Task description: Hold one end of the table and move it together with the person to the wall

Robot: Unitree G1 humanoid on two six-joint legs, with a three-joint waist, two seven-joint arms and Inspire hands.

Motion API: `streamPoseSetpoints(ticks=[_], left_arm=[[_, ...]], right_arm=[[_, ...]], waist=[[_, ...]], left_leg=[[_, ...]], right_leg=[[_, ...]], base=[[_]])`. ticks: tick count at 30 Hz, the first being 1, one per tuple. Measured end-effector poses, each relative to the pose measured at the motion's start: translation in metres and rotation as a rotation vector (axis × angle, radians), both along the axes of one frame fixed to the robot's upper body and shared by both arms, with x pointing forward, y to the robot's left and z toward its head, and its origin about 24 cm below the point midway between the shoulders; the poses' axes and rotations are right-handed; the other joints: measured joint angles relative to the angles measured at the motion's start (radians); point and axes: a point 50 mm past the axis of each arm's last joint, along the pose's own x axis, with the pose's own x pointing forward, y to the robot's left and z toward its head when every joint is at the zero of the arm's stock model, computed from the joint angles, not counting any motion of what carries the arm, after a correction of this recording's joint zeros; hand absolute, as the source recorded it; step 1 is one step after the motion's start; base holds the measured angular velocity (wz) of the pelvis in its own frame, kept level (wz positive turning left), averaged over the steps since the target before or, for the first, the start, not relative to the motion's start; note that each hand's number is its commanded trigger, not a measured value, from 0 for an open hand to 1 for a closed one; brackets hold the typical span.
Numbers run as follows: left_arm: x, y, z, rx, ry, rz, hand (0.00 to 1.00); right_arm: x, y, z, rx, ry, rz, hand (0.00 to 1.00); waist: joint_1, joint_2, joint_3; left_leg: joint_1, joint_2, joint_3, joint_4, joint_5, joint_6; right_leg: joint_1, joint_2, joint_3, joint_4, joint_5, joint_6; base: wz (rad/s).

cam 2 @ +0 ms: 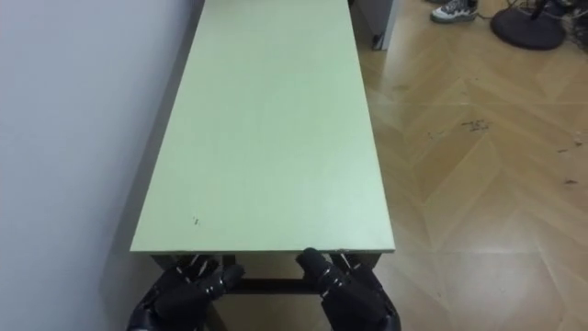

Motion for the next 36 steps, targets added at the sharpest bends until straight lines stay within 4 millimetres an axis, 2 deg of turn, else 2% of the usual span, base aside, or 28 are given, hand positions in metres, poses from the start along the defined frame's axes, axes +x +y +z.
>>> streamPoseSetpoints(ticks=[3,7,9,15,20,24,27,30,36], left_arm=[[-0.003,0.001,-0.003,0.006,0.018,0.001,0.0],[-0.009,0.003,-0.012,0.078,0.052,-0.053,0.0],[-0.013,0.005,-0.016,0.096,0.079,-0.063,0.0],[-0.037,0.015,-0.037,0.123,0.214,-0.041,0.0],[-0.055,0.03,-0.05,0.213,0.309,-0.066,0.0],[-0.066,0.036,-0.057,0.247,0.367,-0.07,0.0],[-0.075,0.041,-0.062,0.272,0.417,-0.05,0.0],[-0.087,0.056,-0.068,0.308,0.493,0.023,0.0],[-0.099,0.061,-0.071,0.353,0.55,0.031,0.0]], right_arm=[[-0.002,0.0,-0.002,-0.004,0.006,0.005,0.0],[-0.007,-0.004,-0.016,-0.149,0.053,0.104,0.0],[-0.013,-0.005,-0.022,-0.197,0.082,0.142,0.0],[-0.033,-0.02,-0.041,-0.328,0.202,0.212,0.0],[-0.053,-0.034,-0.058,-0.453,0.338,0.302,0.0],[-0.056,-0.042,-0.065,-0.5,0.401,0.301,0.0],[-0.068,-0.05,-0.071,-0.521,0.479,0.276,0.0],[-0.081,-0.064,-0.074,-0.56,0.57,0.215,0.0],[-0.11,-0.072,-0.081,-0.573,0.715,0.177,0.0]], waist=[[-0.005,0.0,0.0],[-0.013,0.0,0.0001],[-0.015,0.0,0.0004],[-0.017,-0.008,0.0023],[-0.015,-0.02,-0.0003],[-0.017,-0.021,-0.0005],[-0.015,-0.023,-0.0006],[-0.013,-0.025,-0.0005],[-0.017,-0.031,0.001]], left_leg=[[0.0,0.0,0.0,0.0,0.0,0.0],[0.0,0.0,-0.001,0.0,0.0,0.0],[0.0,0.0,-0.003,0.0,0.0,0.0],[-0.001,0.0,-0.007,-0.002,-0.003,-0.002],[0.009,0.001,-0.006,-0.009,-0.003,-0.003],[0.008,0.002,-0.007,-0.009,-0.011,-0.004],[0.01,0.002,-0.008,-0.01,-0.011,-0.004],[0.018,0.005,-0.005,-0.009,-0.012,-0.005],[0.016,0.007,-0.005,-0.011,-0.019,-0.009]], right_leg=[[0.0,0.0,0.0,0.0,0.0,0.0],[0.001,0.0,-0.005,0.0,0.0,0.0],[0.001,-0.002,-0.022,-0.001,0.0,0.0],[0.0,-0.001,-0.023,-0.003,0.0,0.0],[0.014,0.001,-0.024,-0.017,0.0,-0.001],[0.013,0.002,-0.024,-0.02,0.0,-0.001],[0.015,0.002,-0.027,-0.019,0.0,-0.001],[0.016,0.005,-0.028,-0.019,0.0,-0.001],[0.025,0.009,-0.03,-0.035,0.001,-0.002]], base=[[0.0],[0.01],[0.03],[0.0],[0.0],[-0.01],[0.0],[-0.04],[-0.01]])
